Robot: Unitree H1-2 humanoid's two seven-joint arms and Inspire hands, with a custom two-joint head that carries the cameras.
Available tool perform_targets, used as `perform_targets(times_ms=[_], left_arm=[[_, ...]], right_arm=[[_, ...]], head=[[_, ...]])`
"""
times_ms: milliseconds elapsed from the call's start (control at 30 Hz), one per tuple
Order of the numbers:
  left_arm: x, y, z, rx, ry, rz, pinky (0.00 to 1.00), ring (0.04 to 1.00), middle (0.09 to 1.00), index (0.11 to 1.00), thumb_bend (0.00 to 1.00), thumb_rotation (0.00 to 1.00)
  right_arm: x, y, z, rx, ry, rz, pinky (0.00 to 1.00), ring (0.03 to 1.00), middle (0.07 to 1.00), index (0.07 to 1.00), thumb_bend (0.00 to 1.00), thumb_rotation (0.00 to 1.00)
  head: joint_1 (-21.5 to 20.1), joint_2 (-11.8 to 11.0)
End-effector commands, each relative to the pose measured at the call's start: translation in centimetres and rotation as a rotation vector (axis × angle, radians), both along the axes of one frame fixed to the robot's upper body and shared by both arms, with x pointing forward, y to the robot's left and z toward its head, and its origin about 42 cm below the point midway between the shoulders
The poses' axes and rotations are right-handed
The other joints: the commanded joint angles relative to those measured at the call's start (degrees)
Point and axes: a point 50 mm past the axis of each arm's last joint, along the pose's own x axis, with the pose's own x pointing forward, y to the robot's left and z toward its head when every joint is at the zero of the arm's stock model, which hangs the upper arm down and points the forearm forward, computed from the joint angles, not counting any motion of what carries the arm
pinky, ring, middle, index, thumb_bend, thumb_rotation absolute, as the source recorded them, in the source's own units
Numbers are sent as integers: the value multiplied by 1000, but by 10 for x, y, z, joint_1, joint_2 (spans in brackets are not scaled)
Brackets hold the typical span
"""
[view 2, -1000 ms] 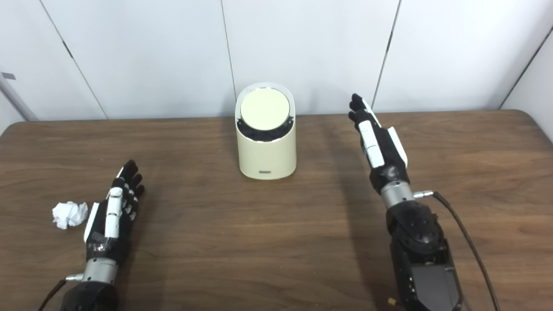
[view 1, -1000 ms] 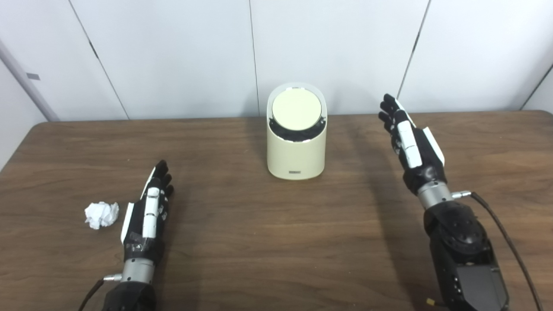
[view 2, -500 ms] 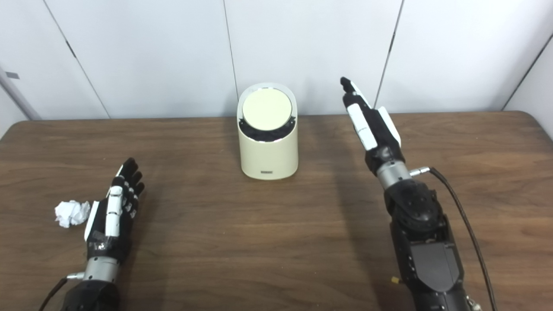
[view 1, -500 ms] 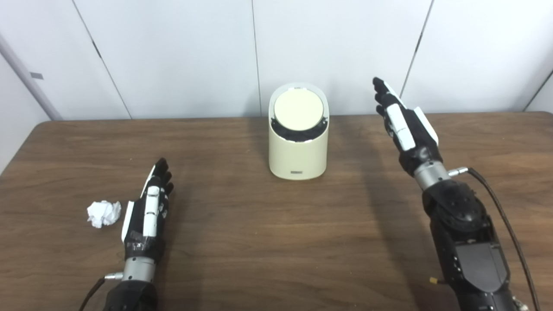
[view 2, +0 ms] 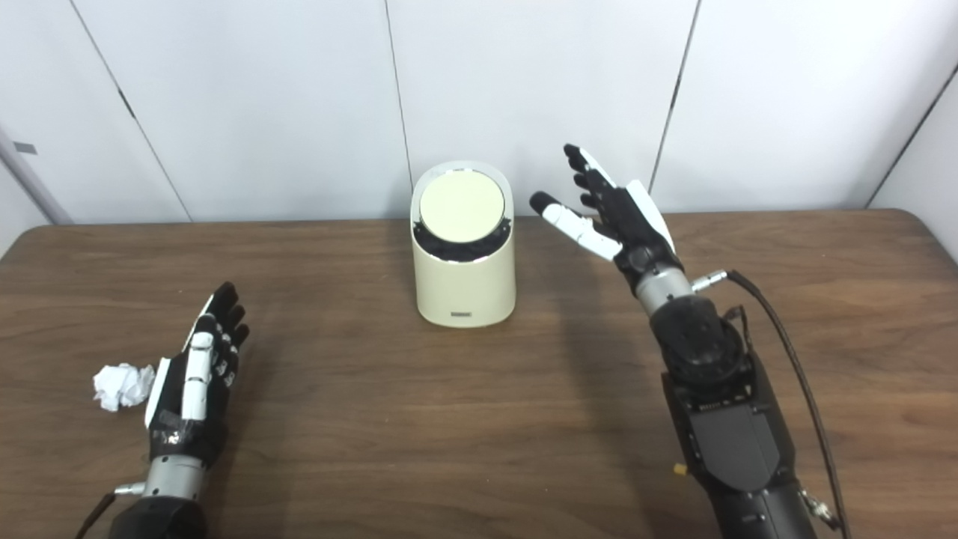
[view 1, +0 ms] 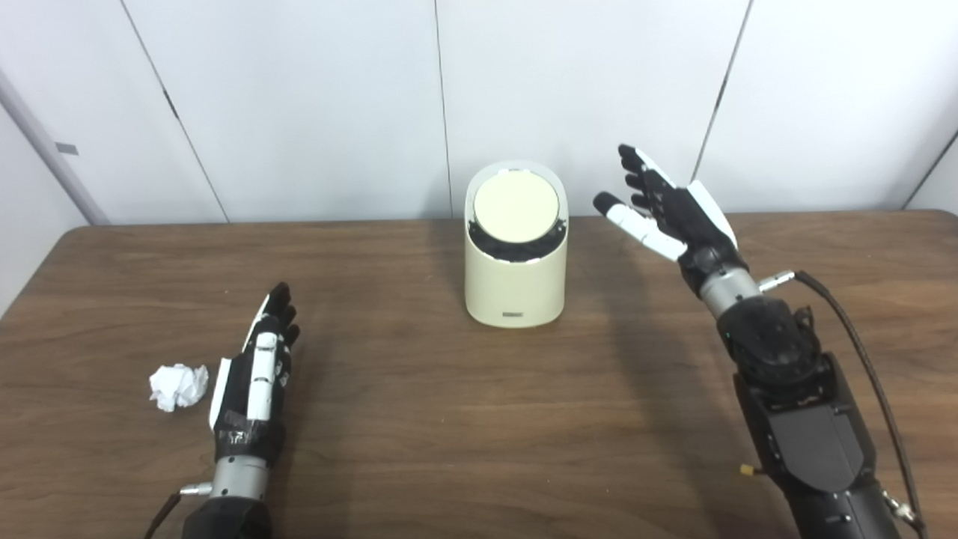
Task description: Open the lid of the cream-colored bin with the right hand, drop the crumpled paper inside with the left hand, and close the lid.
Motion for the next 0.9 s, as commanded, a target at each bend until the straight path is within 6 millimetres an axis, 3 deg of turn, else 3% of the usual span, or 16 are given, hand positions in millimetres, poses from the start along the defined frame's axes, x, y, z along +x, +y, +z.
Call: perform_targets(times_ms=[0, 100, 200, 867], left_arm=[[-5, -8, -17, -20, 31, -3, 1000, 1000, 995, 968, 388, 846], [-6, -8, -18, -14, 34, -4, 1000, 1000, 997, 971, 393, 848], [-7, -9, -20, -13, 34, -7, 1000, 1000, 1000, 978, 389, 853], [-8, -7, -29, -16, 49, -15, 1000, 1000, 1000, 987, 371, 844]], right_arm=[[6, 6, 35, -23, -110, 22, 908, 942, 955, 941, 741, 607], [10, 7, 38, -44, -122, 35, 889, 941, 949, 938, 779, 504], [13, 8, 41, -59, -133, 51, 872, 947, 955, 944, 815, 467], [30, 22, 76, -245, -146, 56, 874, 961, 972, 956, 958, 445]], head=[[-1, 1], [0, -4], [-1, -9], [-9, -33]])
